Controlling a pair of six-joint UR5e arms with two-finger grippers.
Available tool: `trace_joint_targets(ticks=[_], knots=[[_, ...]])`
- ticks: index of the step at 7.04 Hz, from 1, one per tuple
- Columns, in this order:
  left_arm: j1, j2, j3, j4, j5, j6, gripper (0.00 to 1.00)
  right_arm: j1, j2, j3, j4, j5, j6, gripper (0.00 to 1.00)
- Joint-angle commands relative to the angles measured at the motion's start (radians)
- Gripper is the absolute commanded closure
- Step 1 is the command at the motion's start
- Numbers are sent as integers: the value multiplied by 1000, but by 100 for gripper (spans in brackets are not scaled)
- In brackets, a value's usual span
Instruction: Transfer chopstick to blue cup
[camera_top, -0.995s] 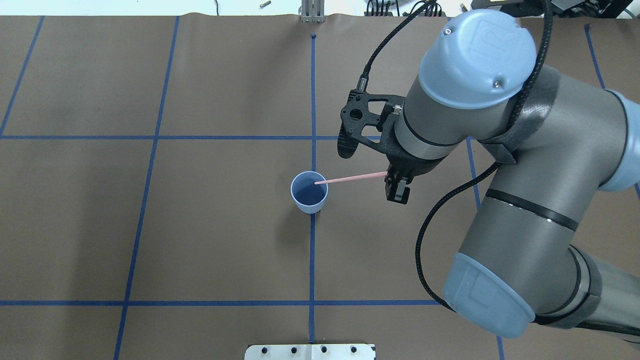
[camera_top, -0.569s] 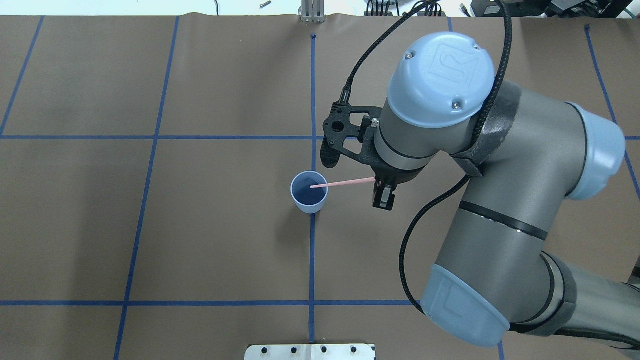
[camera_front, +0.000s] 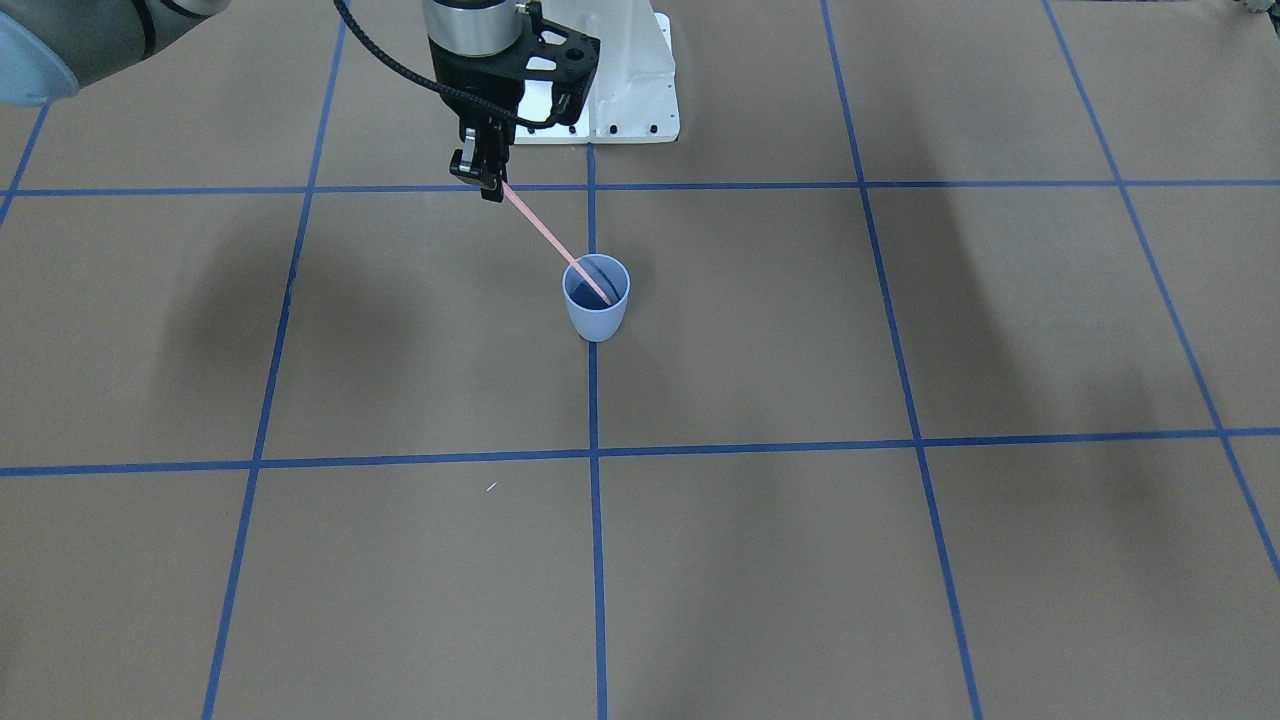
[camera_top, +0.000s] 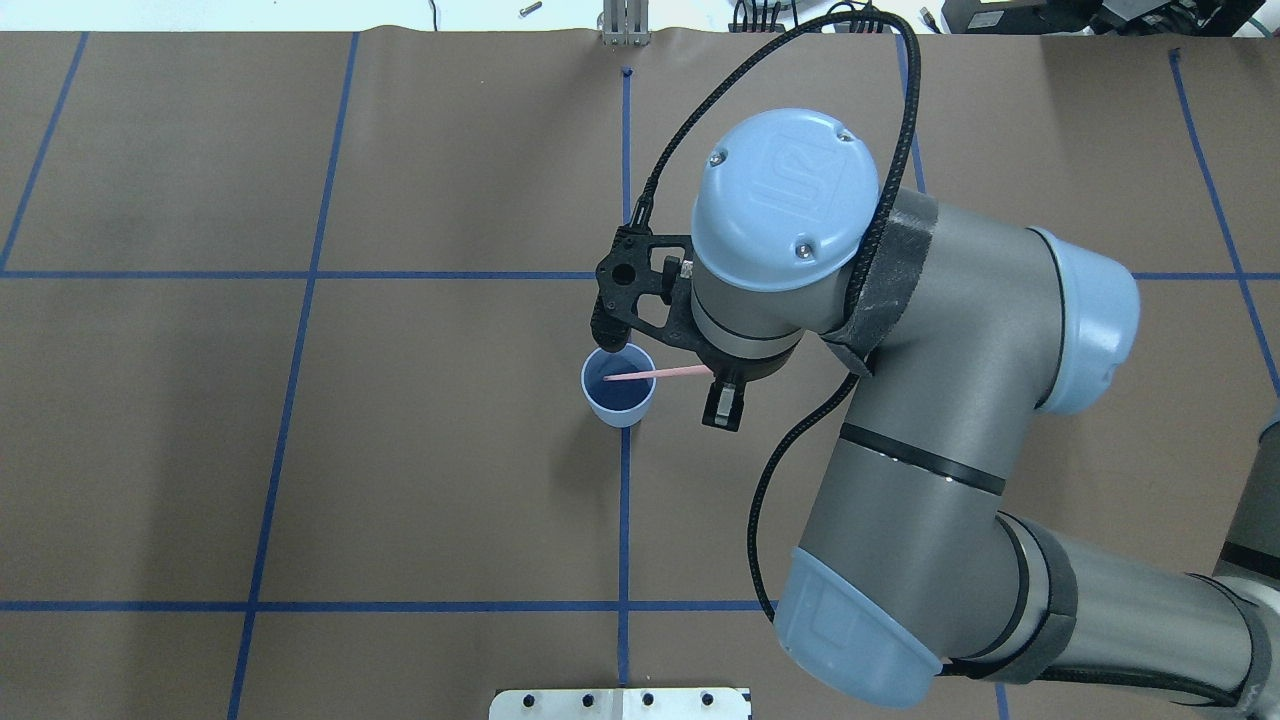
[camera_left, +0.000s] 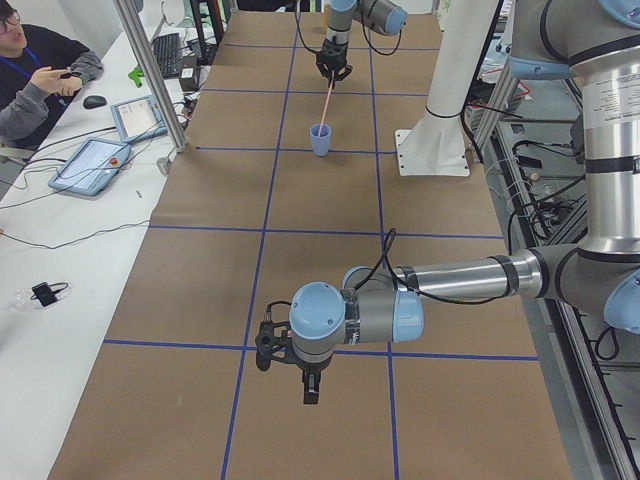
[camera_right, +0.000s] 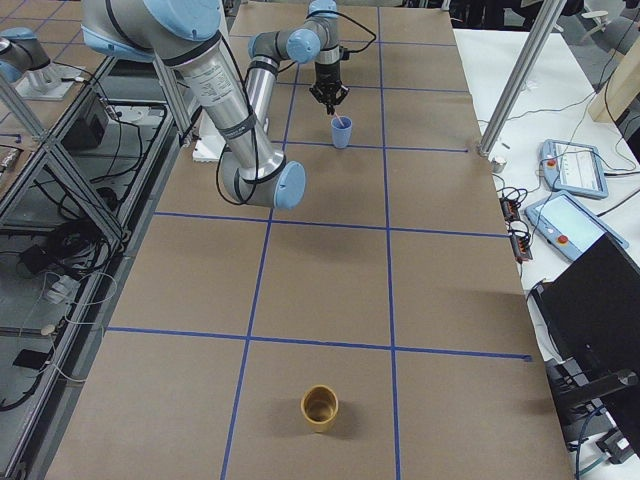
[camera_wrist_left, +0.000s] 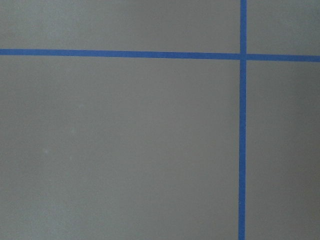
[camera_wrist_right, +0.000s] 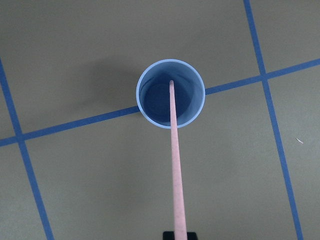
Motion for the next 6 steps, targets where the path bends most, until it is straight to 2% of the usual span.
trace_joint_targets(ticks=[1, 3, 4, 5, 6], knots=[[0, 0, 0, 0, 0, 0, 2, -13, 7, -15, 2, -30, 3, 100], [2, 0, 0, -2, 0, 0, 2, -15, 9, -15, 10, -35, 0, 100], [2, 0, -1, -2, 0, 0, 2, -20, 3, -16, 36, -49, -11, 89], [0, 0, -3, -2, 0, 0, 2, -58, -13, -15, 89, -141, -12, 65], [2, 0, -3, -2, 0, 0, 2, -66, -14, -13, 91, -173, -14, 54]])
